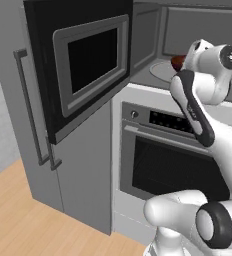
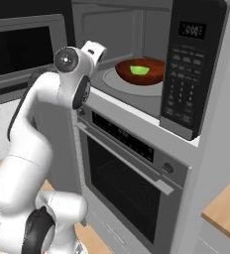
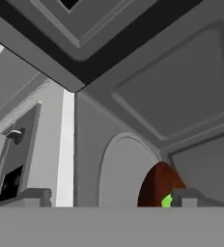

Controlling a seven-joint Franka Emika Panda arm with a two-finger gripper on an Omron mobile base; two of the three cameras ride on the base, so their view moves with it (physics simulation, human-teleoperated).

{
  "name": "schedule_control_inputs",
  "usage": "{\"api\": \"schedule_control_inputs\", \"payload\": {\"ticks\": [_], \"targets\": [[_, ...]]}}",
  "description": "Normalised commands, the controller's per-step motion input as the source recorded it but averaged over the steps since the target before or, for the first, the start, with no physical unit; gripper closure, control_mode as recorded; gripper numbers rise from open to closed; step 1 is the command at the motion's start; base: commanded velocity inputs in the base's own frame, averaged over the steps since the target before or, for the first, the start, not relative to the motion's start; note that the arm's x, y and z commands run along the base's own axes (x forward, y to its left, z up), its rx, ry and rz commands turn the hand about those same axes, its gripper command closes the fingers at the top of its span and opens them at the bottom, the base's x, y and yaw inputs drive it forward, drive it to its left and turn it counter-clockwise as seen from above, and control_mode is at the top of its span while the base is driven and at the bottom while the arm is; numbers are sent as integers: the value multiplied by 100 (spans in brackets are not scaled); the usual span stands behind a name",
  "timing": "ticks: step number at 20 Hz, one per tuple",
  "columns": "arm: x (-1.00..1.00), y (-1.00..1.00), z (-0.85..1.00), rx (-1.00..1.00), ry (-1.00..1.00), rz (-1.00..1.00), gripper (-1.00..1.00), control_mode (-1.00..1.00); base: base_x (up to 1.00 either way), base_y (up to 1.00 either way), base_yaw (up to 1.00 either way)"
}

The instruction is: Pick the lemon wedge from the sink and place it in the bowl. Then pick the bowl and place it in the microwave. Then close the microwave door and press the start button.

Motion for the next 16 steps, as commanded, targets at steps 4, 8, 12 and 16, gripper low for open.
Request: {"api": "schedule_control_inputs", "payload": {"ticks": [4, 8, 12, 16], "targets": [[-100, 66, 41, -4, -11, 7, -100, -100, 0, 0, 0], [-100, 57, 35, -4, -1, 5, -100, -100, 0, 0, 0], [-100, 49, 31, -4, -1, 5, -100, -100, 0, 0, 0], [-100, 44, 18, -5, -2, 3, -100, -100, 0, 0, 0]]}}
